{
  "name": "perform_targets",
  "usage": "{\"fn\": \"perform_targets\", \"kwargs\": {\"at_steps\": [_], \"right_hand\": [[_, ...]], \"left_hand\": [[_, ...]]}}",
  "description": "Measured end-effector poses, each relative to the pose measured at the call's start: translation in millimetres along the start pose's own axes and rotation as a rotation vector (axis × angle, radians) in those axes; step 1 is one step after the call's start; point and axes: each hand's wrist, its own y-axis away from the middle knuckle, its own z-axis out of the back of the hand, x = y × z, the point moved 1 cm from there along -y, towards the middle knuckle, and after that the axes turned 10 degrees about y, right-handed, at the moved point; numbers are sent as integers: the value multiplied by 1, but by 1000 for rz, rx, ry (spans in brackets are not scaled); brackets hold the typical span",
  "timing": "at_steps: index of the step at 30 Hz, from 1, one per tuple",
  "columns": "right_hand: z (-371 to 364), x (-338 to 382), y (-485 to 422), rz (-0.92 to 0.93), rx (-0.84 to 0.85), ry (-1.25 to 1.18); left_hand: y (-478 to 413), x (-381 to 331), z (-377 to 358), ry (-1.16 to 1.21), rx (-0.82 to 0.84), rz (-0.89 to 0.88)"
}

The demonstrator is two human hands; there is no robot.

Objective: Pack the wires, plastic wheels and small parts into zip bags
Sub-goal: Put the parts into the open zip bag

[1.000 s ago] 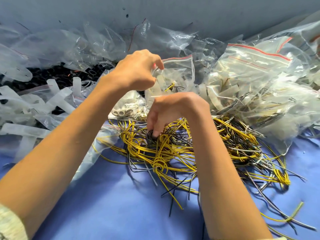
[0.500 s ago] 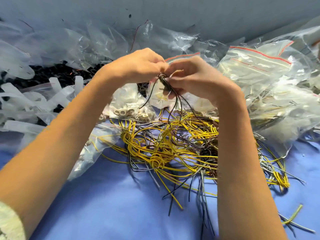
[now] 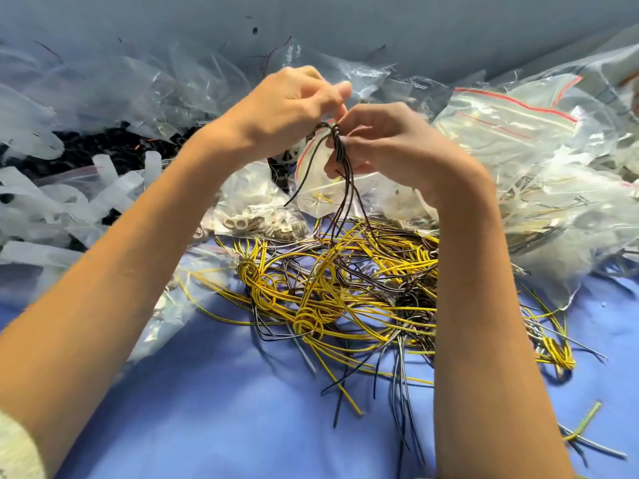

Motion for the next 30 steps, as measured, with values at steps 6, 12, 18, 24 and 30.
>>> {"fn": "perform_targets", "kwargs": {"at_steps": [6, 12, 18, 24, 30], "right_hand": [[0, -6, 1, -50, 48, 49], [2, -9, 3, -73, 61, 14], [6, -3, 8, -60, 89, -54], [5, -11, 7, -85, 149, -2], [8, -21, 7, -139, 204, 276]], "left_hand": [[9, 0, -3, -41, 312, 84], [10, 1, 0, -63, 327, 98], [9, -3, 2, 1, 177, 12], [8, -2, 4, 29, 35, -17], [8, -2, 6, 75, -20, -34]]}}
